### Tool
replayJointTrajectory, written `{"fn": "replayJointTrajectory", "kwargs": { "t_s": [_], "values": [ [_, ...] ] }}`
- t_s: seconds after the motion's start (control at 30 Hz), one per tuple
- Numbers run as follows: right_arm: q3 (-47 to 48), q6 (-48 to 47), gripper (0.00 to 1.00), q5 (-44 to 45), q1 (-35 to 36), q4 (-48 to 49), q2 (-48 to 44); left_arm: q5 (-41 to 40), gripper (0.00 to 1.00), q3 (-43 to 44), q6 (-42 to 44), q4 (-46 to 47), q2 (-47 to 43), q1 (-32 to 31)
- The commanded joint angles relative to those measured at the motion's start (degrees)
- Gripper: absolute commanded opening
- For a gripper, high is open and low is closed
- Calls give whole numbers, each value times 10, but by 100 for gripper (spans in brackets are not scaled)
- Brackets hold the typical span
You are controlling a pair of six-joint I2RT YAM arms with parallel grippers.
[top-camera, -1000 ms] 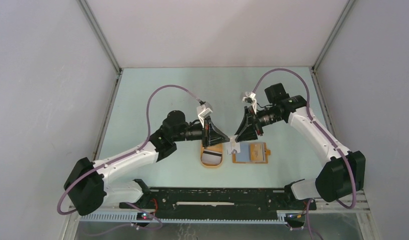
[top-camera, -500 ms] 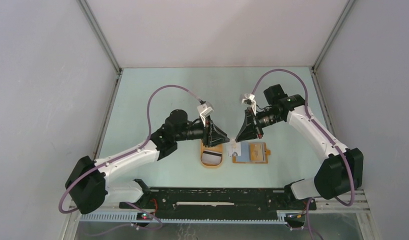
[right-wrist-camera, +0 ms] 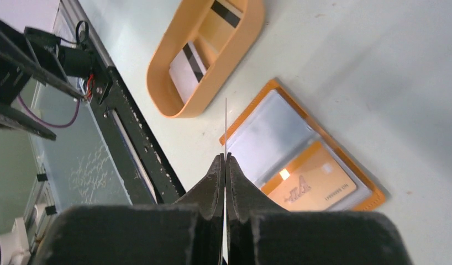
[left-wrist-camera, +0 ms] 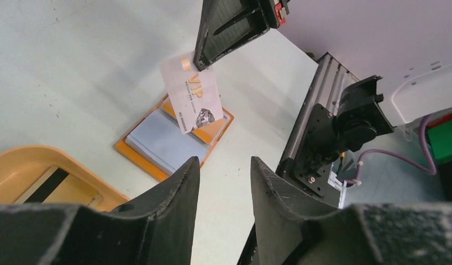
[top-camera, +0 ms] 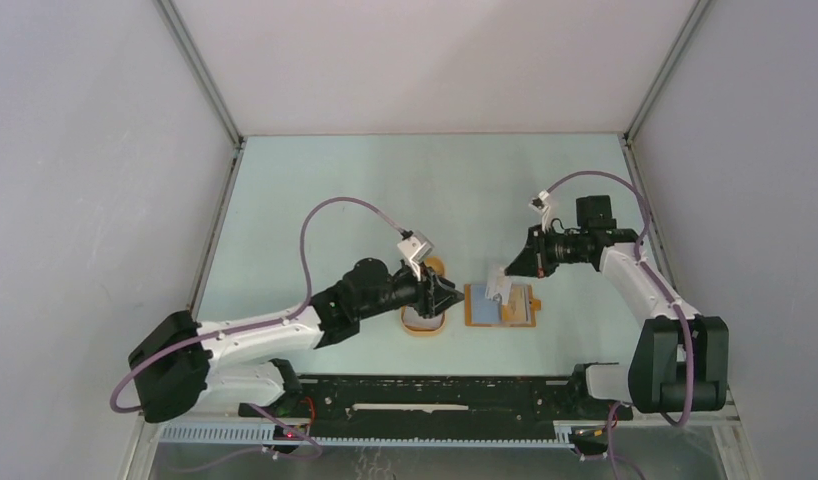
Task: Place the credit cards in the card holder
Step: Insert the credit card into the card holder.
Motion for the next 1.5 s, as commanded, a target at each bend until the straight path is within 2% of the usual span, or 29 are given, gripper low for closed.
{"fn": "replayJointTrajectory", "kwargs": {
  "t_s": [0.0, 0.3, 0.47, 0.8, 1.13, 1.47],
  "values": [
    [0, 33, 0, 2, -38, 24, 20, -105, 44, -3, 3, 68, 42, -30],
    [0, 6, 0, 22, -68, -11, 72, -193, 45, 47, -14, 79, 176, -86],
    [2, -5, 0, 17, -96, -31, 91, -208, 47, 63, -14, 75, 219, -102],
    [34, -25, 0, 15, -95, -67, 152, -216, 54, 97, 33, 41, 264, -123],
    [57, -31, 0, -4, -86, -88, 213, -229, 62, 108, 10, 27, 282, -123],
    [72, -6, 0, -19, -76, -77, 253, -232, 62, 132, -25, -17, 312, -108]
  ]
}}
